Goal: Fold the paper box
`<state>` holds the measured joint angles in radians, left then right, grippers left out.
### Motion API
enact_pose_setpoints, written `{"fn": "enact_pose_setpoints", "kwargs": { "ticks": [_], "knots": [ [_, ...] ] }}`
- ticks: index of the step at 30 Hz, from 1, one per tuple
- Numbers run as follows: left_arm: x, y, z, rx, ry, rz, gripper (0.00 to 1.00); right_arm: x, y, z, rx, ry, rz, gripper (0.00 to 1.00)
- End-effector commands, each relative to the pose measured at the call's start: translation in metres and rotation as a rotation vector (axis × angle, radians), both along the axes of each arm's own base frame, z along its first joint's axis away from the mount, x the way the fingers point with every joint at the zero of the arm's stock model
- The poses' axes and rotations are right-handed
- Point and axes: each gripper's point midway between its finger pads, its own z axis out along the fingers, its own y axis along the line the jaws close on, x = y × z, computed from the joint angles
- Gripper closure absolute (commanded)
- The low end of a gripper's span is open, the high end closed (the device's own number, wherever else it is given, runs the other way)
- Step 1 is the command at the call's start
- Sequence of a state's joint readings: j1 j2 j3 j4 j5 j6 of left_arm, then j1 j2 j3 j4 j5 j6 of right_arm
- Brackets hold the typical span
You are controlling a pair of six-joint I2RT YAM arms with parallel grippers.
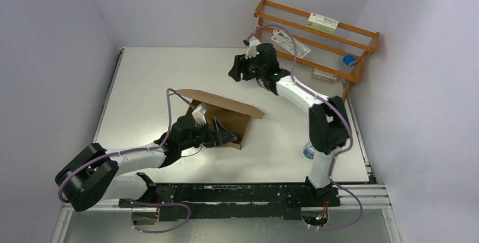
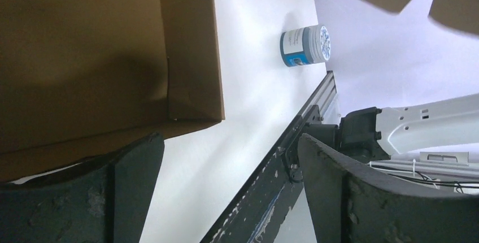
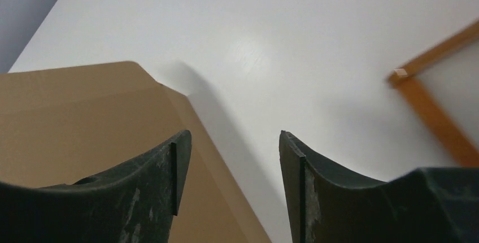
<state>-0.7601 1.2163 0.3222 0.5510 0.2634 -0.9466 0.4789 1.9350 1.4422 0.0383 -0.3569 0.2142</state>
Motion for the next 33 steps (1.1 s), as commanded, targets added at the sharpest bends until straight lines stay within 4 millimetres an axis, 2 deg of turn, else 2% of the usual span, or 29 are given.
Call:
{"fn": "enact_pose_setpoints", "kwargs": {
  "ticks": [1,4,6,12,15,17,20,23,25,28,33],
  "knots": [
    [0.016,-0.023,0.029,-0.049,-0.093,-0.014,0.03,-0.008,-0.049,0.055,-0.13,-0.178,-0.127,0.35],
    [0.021,-0.024,0.035,0.009,-0.115,-0.023,0.02,-0.024,-0.083,0.071,-0.187,-0.231,-0.227,0.32],
    [0.022,-0.017,0.035,0.074,-0.123,-0.014,0.02,-0.036,-0.106,0.077,-0.225,-0.248,-0.3,0.31],
    [0.03,0.024,0.047,0.322,-0.214,0.054,0.02,-0.087,-0.151,0.091,-0.258,-0.271,-0.381,0.24],
    [0.037,0.043,0.059,0.423,-0.266,0.09,0.02,-0.122,-0.155,0.102,-0.205,-0.267,-0.335,0.21],
    [0.04,0.047,0.066,0.458,-0.295,0.09,0.02,-0.145,-0.15,0.104,-0.165,-0.241,-0.266,0.19],
    [0.047,0.045,0.074,0.485,-0.325,0.085,0.02,-0.174,-0.15,0.105,-0.173,-0.217,-0.178,0.19],
    [0.059,0.038,0.083,0.498,-0.341,0.084,0.02,-0.194,-0.15,0.101,-0.176,-0.207,-0.114,0.19],
    [0.065,0.032,0.092,0.496,-0.353,0.081,0.02,-0.202,-0.149,0.097,-0.173,-0.205,-0.082,0.19],
    [0.074,0.023,0.108,0.482,-0.385,0.083,0.02,-0.203,-0.148,0.091,-0.19,-0.23,-0.056,0.19],
    [0.088,0.015,0.124,0.511,-0.415,0.074,0.02,-0.184,-0.146,0.083,-0.268,-0.239,-0.048,0.2]
  ]
}}
